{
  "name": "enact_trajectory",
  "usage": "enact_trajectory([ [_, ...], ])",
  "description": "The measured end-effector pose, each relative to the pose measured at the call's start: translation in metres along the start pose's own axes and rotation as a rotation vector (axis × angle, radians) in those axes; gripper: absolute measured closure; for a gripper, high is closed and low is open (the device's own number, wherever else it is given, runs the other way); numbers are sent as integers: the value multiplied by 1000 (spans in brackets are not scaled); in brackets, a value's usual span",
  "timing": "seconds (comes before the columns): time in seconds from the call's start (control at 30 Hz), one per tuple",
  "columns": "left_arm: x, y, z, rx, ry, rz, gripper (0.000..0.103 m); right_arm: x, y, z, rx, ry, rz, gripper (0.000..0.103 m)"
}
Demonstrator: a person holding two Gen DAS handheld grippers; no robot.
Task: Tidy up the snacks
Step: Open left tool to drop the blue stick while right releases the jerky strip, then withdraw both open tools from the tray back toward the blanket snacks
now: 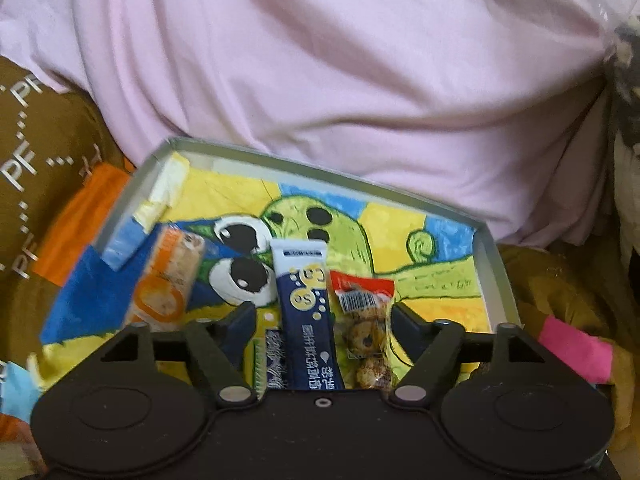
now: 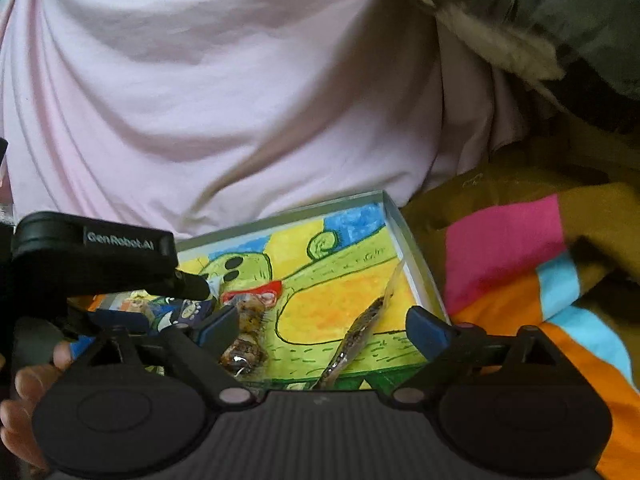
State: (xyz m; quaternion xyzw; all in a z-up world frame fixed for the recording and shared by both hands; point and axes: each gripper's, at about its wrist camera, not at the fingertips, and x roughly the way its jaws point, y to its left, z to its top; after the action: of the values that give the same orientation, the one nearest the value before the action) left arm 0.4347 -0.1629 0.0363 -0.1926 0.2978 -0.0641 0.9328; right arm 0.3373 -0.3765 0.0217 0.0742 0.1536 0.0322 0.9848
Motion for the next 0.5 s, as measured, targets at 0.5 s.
enact_trajectory([
  [0.5,-106,18,-1,25,-161,38,1,-91,32,4,-57,-232,-42,0],
])
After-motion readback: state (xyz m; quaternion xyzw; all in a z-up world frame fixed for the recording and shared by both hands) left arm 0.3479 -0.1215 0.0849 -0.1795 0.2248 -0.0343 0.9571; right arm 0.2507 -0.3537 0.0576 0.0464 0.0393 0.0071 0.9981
